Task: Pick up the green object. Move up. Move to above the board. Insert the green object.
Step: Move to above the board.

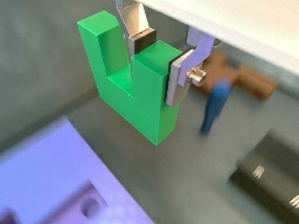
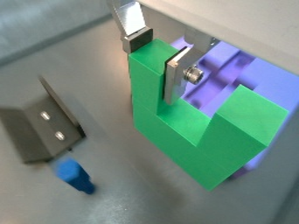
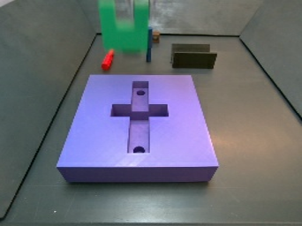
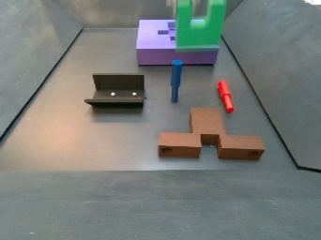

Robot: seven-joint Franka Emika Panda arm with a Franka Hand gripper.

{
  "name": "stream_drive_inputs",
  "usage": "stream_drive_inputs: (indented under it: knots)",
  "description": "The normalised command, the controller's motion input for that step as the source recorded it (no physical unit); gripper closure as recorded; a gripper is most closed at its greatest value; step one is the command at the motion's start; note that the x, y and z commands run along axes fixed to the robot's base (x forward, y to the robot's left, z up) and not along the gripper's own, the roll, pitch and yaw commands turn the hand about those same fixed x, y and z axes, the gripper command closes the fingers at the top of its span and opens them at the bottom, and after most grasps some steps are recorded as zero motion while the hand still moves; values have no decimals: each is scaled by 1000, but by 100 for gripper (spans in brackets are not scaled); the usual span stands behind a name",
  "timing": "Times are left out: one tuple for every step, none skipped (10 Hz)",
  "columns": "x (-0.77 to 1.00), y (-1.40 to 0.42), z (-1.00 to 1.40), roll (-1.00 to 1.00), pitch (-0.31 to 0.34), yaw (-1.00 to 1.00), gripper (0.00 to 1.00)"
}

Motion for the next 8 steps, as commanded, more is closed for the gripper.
stream_drive_inputs:
  knots:
    - [-3, 4, 1400, -5, 7, -4, 100]
    - [47, 0, 1400, -6, 50, -4, 100]
    - [24, 1, 666, -9, 84, -3, 100]
    - [32, 1, 379, -12, 71, -3, 100]
    - [163, -1400, 355, 89, 93, -342, 100]
    - [150, -1400, 309, 108, 101, -303, 100]
    - [180, -1400, 305, 113, 118, -168, 100]
    - [249, -1400, 315, 50, 146, -77, 100]
